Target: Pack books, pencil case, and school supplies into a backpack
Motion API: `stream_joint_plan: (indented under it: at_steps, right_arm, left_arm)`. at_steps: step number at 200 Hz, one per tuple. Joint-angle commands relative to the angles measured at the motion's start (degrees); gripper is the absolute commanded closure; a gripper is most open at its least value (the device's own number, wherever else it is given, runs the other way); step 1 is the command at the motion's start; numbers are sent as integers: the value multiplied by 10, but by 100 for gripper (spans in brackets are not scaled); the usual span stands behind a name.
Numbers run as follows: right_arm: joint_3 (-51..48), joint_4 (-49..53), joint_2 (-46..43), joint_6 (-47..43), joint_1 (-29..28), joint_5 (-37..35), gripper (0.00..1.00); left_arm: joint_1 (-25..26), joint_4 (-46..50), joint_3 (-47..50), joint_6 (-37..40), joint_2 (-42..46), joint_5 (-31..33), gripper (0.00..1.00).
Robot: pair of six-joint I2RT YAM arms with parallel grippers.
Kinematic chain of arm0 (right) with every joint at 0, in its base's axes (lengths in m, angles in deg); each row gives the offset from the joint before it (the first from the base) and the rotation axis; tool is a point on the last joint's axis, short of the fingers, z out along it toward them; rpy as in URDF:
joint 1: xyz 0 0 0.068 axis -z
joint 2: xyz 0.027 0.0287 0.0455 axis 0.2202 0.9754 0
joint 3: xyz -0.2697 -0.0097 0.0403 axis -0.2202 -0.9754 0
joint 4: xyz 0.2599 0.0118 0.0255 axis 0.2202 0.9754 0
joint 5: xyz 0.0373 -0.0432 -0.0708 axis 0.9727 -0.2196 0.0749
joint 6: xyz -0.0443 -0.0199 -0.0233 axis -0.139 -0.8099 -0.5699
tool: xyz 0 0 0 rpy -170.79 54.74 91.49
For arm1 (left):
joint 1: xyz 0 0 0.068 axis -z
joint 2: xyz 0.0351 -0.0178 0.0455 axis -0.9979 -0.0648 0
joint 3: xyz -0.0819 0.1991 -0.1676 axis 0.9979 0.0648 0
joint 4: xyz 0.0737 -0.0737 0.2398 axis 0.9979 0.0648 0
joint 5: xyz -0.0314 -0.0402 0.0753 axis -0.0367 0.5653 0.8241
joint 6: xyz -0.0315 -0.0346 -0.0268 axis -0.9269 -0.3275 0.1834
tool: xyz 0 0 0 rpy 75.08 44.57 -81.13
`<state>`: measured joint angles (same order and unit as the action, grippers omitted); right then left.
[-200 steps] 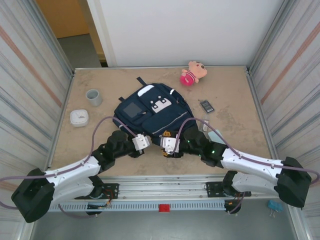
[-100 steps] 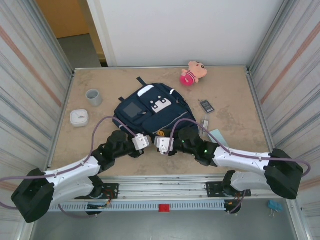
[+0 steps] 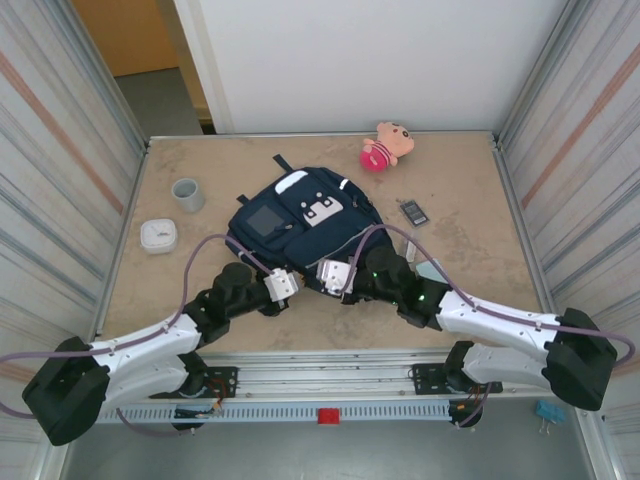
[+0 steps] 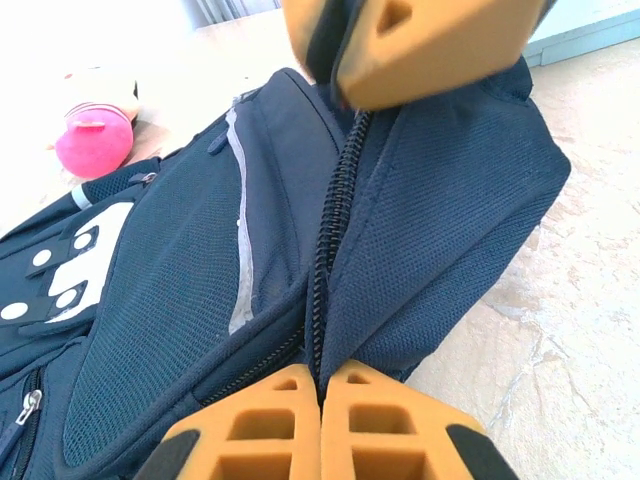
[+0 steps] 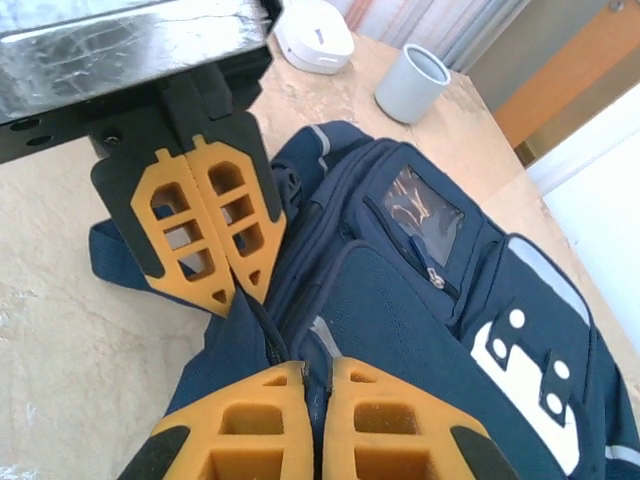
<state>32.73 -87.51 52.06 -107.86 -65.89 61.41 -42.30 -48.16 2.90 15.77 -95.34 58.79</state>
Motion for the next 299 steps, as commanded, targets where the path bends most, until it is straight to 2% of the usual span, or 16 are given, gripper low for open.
stream_joint_plan:
  at_steps: [1, 39, 68, 92, 100, 117, 132, 154, 185, 232, 254, 265, 281, 294, 299]
  right_arm:
    - [27, 51, -37, 133, 47, 54, 100]
    - [25, 102, -89, 319, 133, 150, 100]
    - [25, 164, -114, 398, 177, 204, 100]
    - [6, 160, -138, 472, 205, 237, 100]
    - [0, 152, -139, 492, 207, 254, 100]
    - [-3, 144, -130, 525, 205, 283, 100]
    - [0, 145, -119, 531, 197, 300, 100]
    - [-1, 146, -119, 515, 177, 306, 100]
    - [0, 158, -121, 512, 170, 306, 100]
    - [-7, 147, -125, 514, 168, 304, 100]
    - [-12, 136, -127, 519, 168, 306, 100]
    - [-13, 134, -129, 522, 168, 304, 100]
    - [-12, 145, -136, 526, 169, 287, 100]
    - [-13, 172, -145, 529, 174, 251, 100]
    - [-14, 184, -150, 531, 177, 229, 100]
  left_arm:
    - [-3, -32, 7, 5, 13, 35, 100]
    - [-2, -23, 11, 16, 22, 40, 100]
    - [-2, -1, 9, 28, 37, 46, 100]
    - [-1, 38, 4, 42, 56, 58, 100]
    - [2, 54, 2, 43, 64, 61, 93]
    - [2, 98, -12, 28, 82, 18, 51]
    - [3, 134, -36, 0, 81, -34, 29]
    - [17, 131, -57, -39, 56, -79, 19]
    - [55, 98, -88, -42, -8, -80, 13]
    - [64, 47, -154, -37, -104, -117, 14]
    - [69, 34, -176, -40, -145, -140, 20]
    - [75, 36, -181, -35, -163, -129, 27]
    - [86, 25, -174, -15, -177, -89, 47]
    - [93, 8, -154, 6, -175, -49, 59]
    - [96, 3, -146, 13, -171, -33, 66]
